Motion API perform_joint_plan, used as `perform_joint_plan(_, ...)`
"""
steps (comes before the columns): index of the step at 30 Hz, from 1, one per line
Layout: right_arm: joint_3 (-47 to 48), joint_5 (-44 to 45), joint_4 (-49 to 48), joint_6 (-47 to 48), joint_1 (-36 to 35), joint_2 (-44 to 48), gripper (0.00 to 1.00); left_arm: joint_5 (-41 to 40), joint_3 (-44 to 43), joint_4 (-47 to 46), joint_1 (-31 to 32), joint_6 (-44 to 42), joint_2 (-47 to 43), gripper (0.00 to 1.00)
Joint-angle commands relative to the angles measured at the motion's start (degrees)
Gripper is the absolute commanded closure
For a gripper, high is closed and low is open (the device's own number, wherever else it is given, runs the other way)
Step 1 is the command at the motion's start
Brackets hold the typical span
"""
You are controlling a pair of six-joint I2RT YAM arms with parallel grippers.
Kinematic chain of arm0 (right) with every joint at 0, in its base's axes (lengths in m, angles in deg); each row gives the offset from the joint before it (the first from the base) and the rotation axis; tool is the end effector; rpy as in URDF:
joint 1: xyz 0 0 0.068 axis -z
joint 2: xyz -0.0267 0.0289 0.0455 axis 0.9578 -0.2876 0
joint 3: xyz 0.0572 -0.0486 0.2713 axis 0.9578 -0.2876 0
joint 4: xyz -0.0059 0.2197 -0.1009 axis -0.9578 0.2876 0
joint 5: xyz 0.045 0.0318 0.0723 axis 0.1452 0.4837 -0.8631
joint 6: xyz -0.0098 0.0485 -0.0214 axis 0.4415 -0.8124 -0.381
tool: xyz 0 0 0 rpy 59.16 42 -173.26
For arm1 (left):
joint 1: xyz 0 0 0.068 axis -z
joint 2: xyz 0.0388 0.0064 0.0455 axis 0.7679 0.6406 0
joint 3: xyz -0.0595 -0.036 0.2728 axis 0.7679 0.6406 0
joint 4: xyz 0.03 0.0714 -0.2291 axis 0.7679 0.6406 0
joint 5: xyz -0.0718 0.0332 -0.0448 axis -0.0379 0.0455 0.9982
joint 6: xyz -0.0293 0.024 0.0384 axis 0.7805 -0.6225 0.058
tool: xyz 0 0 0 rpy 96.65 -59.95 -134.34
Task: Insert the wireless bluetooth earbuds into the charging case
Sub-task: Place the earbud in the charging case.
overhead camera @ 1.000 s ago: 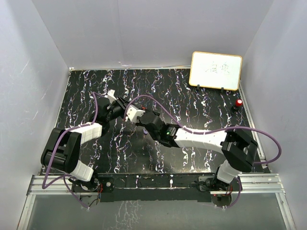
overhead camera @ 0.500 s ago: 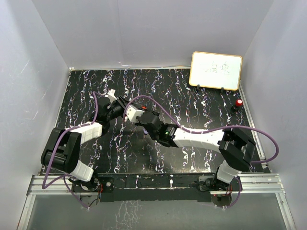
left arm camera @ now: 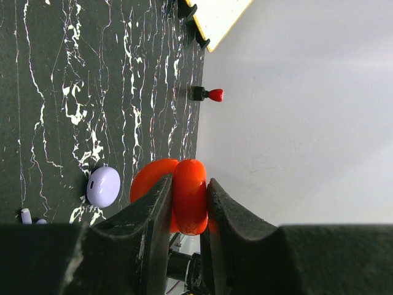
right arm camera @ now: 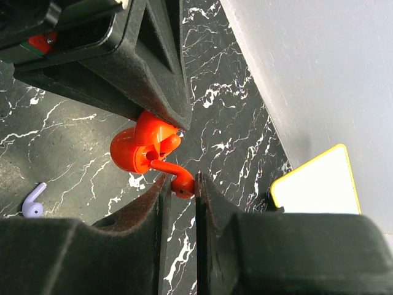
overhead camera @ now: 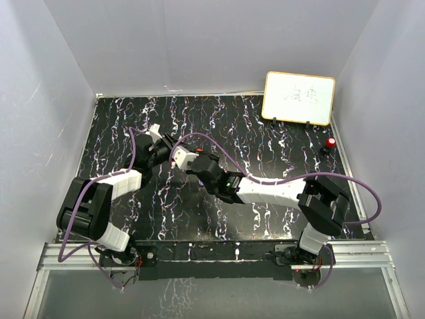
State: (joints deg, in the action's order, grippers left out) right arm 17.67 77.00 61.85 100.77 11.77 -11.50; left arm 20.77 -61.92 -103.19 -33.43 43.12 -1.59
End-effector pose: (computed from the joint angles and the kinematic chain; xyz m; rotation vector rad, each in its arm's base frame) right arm 0.1881 0.3028 0.2635 -1.1727 1.5445 -0.3374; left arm 0.2757 -0.1027 0.2339 -0.5165 1.9579 -1.5753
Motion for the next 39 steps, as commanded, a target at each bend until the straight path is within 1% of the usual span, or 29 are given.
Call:
perform_joint_plan(1,2.6,1.0,-3.8,0.3,-0.3,-0.1,0.95,0.7,-1.7,0.3,0.5,0.3,-1.7,1.00)
perform_joint_plan(39,2.6,1.9,-4.5,2.9,-0.5,-1.3,0.96,0.8,-3.0,1.3,0.8,0.2,-2.2,1.00)
